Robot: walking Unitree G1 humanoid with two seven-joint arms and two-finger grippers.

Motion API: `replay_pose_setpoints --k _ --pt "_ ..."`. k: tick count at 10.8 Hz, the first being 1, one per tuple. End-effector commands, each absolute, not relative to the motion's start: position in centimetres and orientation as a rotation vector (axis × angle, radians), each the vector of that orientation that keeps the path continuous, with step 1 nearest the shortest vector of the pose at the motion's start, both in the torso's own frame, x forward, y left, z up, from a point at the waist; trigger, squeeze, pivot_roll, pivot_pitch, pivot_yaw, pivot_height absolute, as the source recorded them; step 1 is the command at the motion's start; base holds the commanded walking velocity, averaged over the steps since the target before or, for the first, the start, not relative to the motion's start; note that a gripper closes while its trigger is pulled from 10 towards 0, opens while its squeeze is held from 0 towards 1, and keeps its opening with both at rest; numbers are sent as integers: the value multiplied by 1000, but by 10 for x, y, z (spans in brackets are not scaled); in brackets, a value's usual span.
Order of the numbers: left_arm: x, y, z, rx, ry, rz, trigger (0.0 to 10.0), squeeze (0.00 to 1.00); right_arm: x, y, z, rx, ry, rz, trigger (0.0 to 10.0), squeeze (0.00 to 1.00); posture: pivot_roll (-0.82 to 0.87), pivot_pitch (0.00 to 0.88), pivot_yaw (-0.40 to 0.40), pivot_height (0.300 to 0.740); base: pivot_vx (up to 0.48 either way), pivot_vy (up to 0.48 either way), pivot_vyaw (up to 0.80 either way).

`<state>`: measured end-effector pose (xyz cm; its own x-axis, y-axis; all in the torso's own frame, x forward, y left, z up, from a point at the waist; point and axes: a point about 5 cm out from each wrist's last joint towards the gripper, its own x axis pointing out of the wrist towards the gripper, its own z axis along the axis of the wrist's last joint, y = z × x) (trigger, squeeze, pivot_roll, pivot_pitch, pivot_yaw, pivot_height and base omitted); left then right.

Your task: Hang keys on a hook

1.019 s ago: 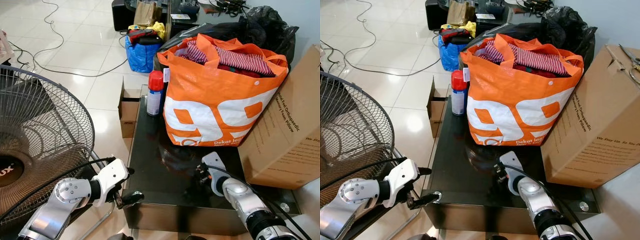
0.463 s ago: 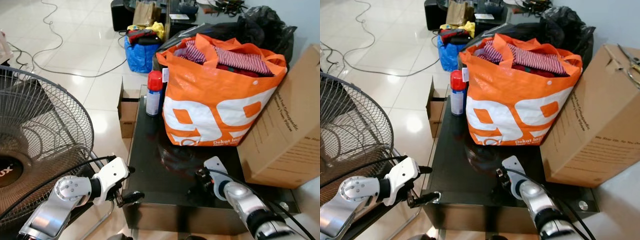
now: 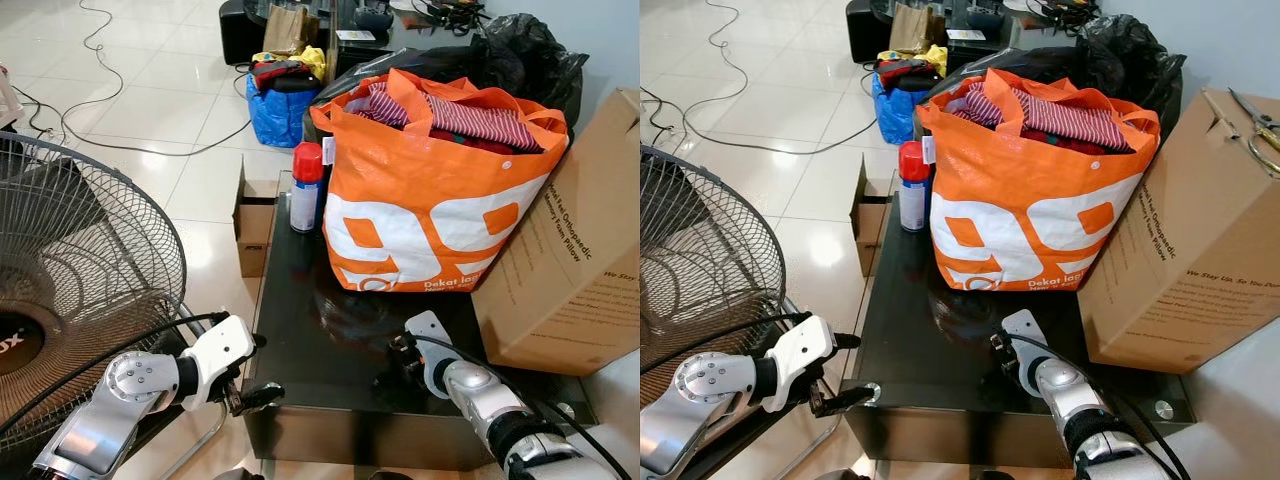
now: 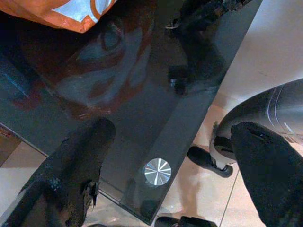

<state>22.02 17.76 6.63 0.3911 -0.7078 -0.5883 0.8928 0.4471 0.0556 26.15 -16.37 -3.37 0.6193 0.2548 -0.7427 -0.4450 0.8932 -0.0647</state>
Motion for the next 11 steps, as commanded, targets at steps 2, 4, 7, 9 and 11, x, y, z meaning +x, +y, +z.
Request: replay_pose_setpoints --k 2,4,7,9,11 --pt "222 176 69 399 525 -1054 10000 627 255 -168 -39 -248 858 408 0 0 -15 16 -59 732 0 0 0" --pt "225 173 69 403 518 -1055 10000 631 259 -171 -35 -246 834 402 706 0 -19 7 -57 732 0 0 0" --pt "229 172 69 409 508 -1054 10000 631 263 -171 -31 -246 798 412 1216 0 -20 0 -57 732 0 0 0" --pt "228 172 69 410 504 -1056 10000 635 264 -172 -29 -244 781 412 1137 0 -21 0 -57 732 0 0 0" --pt "226 170 69 410 497 -1057 10000 631 272 -177 -17 -306 697 441 471 0 -17 0 -65 732 0 0 0"
